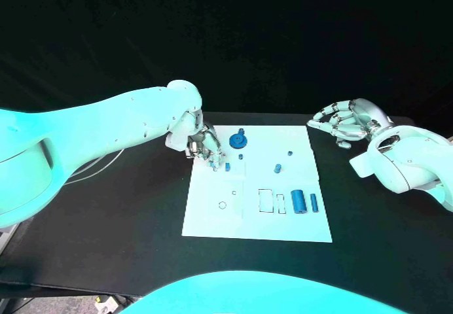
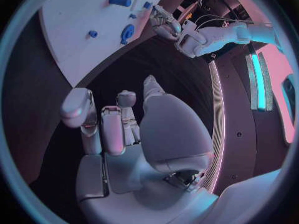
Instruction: Assemble the parts on the task board
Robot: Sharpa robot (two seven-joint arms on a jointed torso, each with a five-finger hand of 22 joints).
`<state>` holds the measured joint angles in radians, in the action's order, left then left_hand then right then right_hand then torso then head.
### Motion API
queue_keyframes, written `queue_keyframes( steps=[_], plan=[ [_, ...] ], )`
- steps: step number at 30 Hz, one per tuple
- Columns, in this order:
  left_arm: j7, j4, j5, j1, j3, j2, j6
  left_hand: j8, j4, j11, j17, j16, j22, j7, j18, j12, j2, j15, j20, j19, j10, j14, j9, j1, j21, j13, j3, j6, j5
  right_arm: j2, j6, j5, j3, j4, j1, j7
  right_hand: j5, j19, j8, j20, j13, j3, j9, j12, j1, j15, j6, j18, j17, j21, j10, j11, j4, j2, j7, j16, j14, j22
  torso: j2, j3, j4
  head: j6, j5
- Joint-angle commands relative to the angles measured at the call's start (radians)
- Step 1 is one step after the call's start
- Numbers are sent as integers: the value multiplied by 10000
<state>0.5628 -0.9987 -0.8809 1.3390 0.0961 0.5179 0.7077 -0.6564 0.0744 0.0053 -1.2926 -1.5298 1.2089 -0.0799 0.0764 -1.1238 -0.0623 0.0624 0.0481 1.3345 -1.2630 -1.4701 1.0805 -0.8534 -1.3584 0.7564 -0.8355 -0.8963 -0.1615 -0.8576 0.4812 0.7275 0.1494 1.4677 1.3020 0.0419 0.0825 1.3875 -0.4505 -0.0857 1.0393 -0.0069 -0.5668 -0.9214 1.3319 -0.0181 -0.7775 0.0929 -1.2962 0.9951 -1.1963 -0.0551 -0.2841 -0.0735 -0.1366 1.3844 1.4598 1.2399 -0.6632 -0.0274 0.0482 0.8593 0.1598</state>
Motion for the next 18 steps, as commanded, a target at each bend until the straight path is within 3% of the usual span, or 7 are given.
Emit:
queue_keyframes(
  steps=[1, 18],
  plan=[
    [10, -9, -116, 0, 3, -22, 103, -229, 207, -276, -2296, -130, 181, 293, 62, -217, 394, 116, -87, 41, -85, -848, 205, -144, -154, 152, -2049, 172, -603, 7, -27, 10, -2, 0, -7, 17, -85, -12, 104, 63, -50, -442, -135, 41, -70, -68, -30, 152, -263, -115, 102, 60, -26, 303, 55, -171, 448, -16, -1, -1, 5, 11, 7],
    [14, 92, -289, -45, 47, -143, -28, -217, 220, -277, -2284, -124, 184, 294, 61, -209, 387, 117, -89, 43, -81, -845, 213, -155, -156, 133, -2044, 170, -605, 13, -29, 8, -2, 0, -10, 24, -85, -12, 104, 63, -50, -442, -135, 41, -70, -68, -30, 152, -263, -115, 102, 60, -26, 303, 55, -171, 448, -16, 0, -2, 4, 19, -11]
  ],
)
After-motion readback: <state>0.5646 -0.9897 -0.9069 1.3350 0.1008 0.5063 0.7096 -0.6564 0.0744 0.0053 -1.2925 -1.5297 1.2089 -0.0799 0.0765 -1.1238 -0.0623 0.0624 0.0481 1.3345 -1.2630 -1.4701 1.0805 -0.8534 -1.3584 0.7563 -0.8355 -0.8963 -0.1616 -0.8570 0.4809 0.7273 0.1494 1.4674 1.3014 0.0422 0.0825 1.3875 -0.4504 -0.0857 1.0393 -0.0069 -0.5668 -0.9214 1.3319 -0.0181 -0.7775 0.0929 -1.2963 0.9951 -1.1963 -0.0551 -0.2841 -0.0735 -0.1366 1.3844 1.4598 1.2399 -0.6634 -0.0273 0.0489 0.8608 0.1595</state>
